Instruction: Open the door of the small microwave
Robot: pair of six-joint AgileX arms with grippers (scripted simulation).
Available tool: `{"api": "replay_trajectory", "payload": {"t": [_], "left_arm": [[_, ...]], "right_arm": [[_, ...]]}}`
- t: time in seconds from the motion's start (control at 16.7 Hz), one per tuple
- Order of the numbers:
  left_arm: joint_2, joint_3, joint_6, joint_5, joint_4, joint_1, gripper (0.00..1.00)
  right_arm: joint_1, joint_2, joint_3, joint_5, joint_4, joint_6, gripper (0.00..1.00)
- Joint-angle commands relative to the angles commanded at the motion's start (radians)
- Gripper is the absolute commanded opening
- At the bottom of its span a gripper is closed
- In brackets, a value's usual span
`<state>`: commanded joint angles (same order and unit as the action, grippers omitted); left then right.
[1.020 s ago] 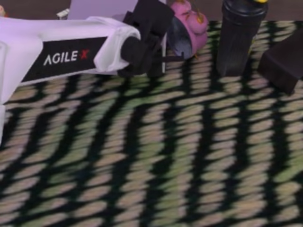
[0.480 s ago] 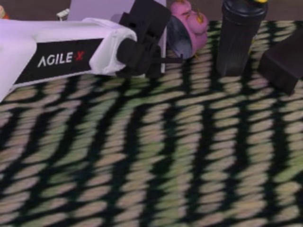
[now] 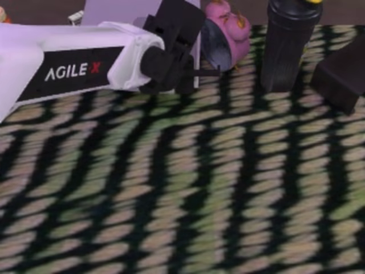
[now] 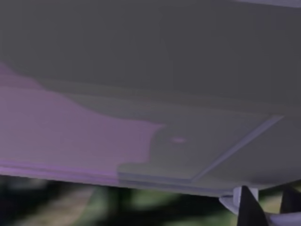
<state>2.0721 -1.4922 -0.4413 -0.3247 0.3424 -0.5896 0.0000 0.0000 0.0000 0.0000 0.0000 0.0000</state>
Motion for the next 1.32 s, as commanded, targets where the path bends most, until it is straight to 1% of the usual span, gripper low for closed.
{"api": "replay_trajectory", "payload": {"t": [0.66,0.78,1.14,1.32], "left_arm": [[0.000,0.000,0.000,0.000,0.000,0.000,0.00],[0.002,-0.001,-0.002,0.007,-0.001,-0.007,0.00],[-0.043,0.064,0.053,0.039,-0.042,0.008,0.00],[-0.043,0.069,0.056,0.041,-0.042,0.009,0.00]], "right_arm": [[0.000,0.000,0.000,0.000,0.000,0.000,1.00],[0.000,0.000,0.000,0.000,0.000,0.000,1.00],[0.000,0.000,0.000,0.000,0.000,0.000,1.00],[0.000,0.000,0.000,0.000,0.000,0.000,1.00]]}}
